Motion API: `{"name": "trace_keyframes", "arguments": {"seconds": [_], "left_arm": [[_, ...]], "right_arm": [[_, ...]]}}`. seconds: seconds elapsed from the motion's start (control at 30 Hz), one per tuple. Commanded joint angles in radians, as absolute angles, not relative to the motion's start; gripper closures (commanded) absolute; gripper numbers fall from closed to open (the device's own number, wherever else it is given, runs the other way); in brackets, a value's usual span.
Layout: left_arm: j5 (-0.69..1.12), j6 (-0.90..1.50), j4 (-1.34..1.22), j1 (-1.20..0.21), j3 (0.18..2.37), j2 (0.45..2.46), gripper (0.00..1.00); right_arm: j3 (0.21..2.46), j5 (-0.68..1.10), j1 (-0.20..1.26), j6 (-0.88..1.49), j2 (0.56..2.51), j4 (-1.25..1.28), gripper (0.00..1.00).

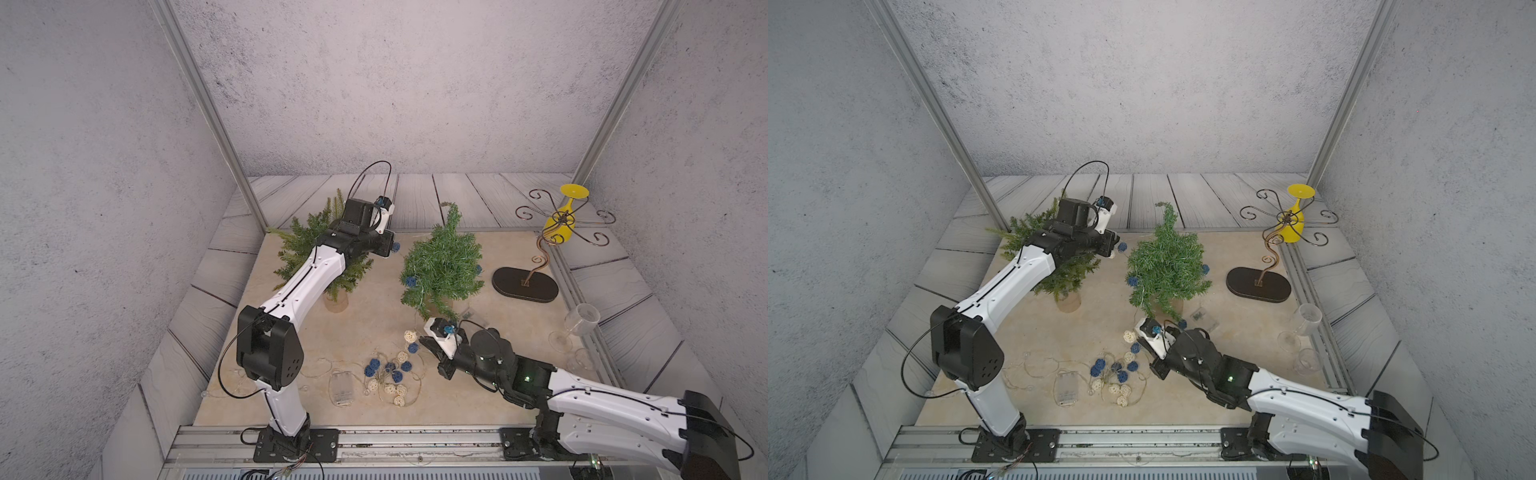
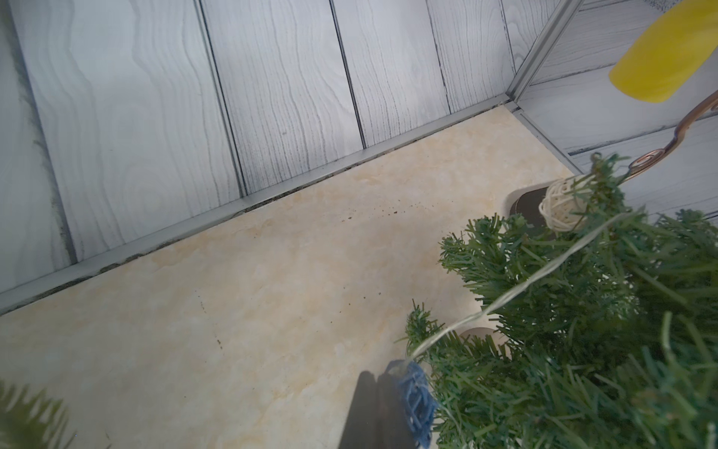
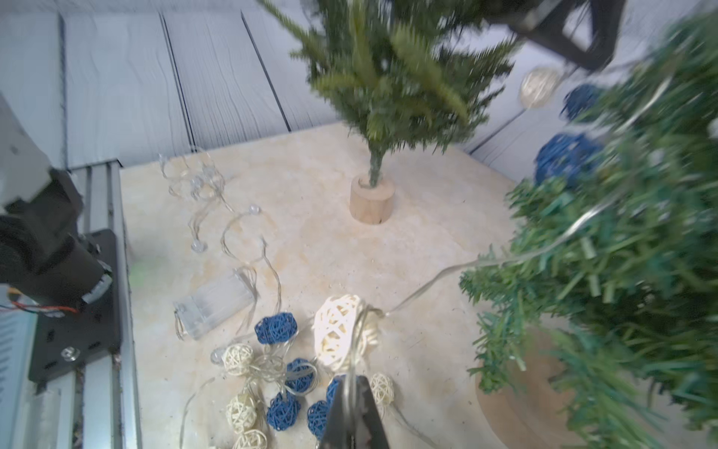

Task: Wrap string light around the christmas tree
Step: Wrap the light string around the Christmas tree.

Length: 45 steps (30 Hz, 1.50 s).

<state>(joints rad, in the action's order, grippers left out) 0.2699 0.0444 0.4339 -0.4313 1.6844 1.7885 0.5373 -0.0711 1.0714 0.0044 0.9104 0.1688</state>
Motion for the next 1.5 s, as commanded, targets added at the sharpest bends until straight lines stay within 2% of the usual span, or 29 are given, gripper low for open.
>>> {"name": "trace_keyframes", "arguments": {"seconds": [0.0,0.1,0.23,0.37,0.5,0.63,0.67,0.7,0.77,0.8,0.87,0.93,1.03,1.2,1.27,1.37,1.47], "left_arm": [[0.282,0.029,0.384,-0.421,1.643,1.786,1.00],[0.282,0.038,0.359,-0.417,1.631,1.794,1.00],[0.282,0.064,0.326,-0.416,1.626,1.801,1.00],[0.311,0.082,0.325,-0.416,1.635,1.815,1.00],[0.351,0.100,0.307,-0.416,1.606,1.804,1.00],[0.374,0.117,0.306,-0.416,1.610,1.789,1.00],[0.380,0.119,0.315,-0.416,1.614,1.789,1.00],[0.385,0.123,0.316,-0.416,1.614,1.787,1.00],[0.399,0.125,0.309,-0.416,1.605,1.775,1.00],[0.401,0.128,0.308,-0.416,1.604,1.774,1.00],[0.402,0.127,0.311,-0.416,1.604,1.775,1.00],[0.403,0.128,0.316,-0.416,1.607,1.777,1.00],[0.411,0.134,0.309,-0.416,1.602,1.773,1.00],[0.427,0.146,0.298,-0.416,1.594,1.763,1.00],[0.436,0.147,0.293,-0.416,1.588,1.754,1.00],[0.454,0.156,0.278,-0.416,1.580,1.751,1.00],[0.466,0.158,0.278,-0.416,1.582,1.755,1.00]], "right_arm": [[0.526,-0.076,1.073,-0.006,0.826,0.121,1.00],[0.525,-0.016,1.075,0.001,0.798,0.129,1.00],[0.577,-0.032,1.086,-0.023,0.836,0.080,1.00],[0.624,-0.082,1.092,-0.071,0.873,0.025,1.00],[0.548,-0.274,1.083,-0.080,0.888,0.088,1.00],[0.492,-0.223,1.030,-0.030,0.925,0.152,1.00],[0.484,-0.212,1.019,-0.015,0.941,0.161,0.97],[0.482,-0.209,1.012,-0.004,0.960,0.161,0.89],[0.485,-0.205,0.977,0.035,1.009,0.155,0.62],[0.492,-0.176,0.954,0.050,1.024,0.151,0.55],[0.507,-0.082,0.904,0.087,1.027,0.136,0.46],[0.512,-0.056,0.896,0.100,0.988,0.126,0.35],[0.523,-0.057,0.896,0.121,0.922,0.131,0.27],[0.591,-0.101,0.895,0.123,1.026,0.190,0.28],[0.607,-0.128,0.895,0.123,1.072,0.230,0.33],[0.619,-0.171,0.874,0.120,1.137,0.324,0.48],[0.630,-0.169,0.861,0.141,1.195,0.382,0.56]]}}
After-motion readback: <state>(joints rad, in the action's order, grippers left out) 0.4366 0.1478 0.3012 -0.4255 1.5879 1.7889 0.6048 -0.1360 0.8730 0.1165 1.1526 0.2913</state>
